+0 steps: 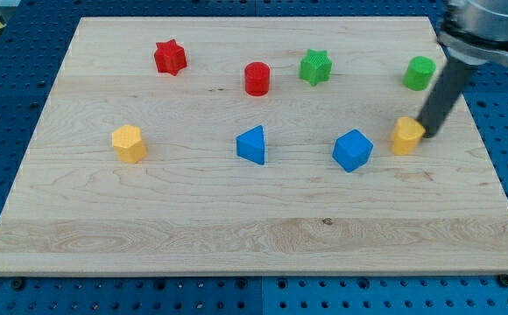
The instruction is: Move the yellow heart left to the blue cube
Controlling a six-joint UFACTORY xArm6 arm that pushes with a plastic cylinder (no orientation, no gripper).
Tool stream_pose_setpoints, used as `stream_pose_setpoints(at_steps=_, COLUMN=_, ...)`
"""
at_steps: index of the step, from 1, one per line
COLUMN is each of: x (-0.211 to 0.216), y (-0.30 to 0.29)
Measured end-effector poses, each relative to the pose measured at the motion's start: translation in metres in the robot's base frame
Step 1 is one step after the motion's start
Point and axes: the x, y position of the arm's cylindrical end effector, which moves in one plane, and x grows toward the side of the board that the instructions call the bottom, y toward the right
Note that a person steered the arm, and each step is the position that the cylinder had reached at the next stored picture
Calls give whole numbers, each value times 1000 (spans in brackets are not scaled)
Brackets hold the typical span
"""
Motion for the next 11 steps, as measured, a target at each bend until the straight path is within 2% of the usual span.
stream_pose_setpoints(at_steps=1, x=-5, y=-39)
stream_pose_setpoints(at_steps=2, x=-8, y=-24)
stream_pose_setpoints(at_steps=3, x=14, y=14)
stream_pose_setpoints(at_steps=4, x=37, y=13)
stream_pose_setpoints(at_steps=5, x=38, y=-22)
stream_pose_setpoints(at_steps=7, x=32, y=-75)
stream_pose_setpoints(at_steps=9, x=10, y=-55)
stream_pose_setpoints(at_steps=10, x=-17, y=-55)
stream_pose_setpoints(at_steps=11, x=-20, y=-75)
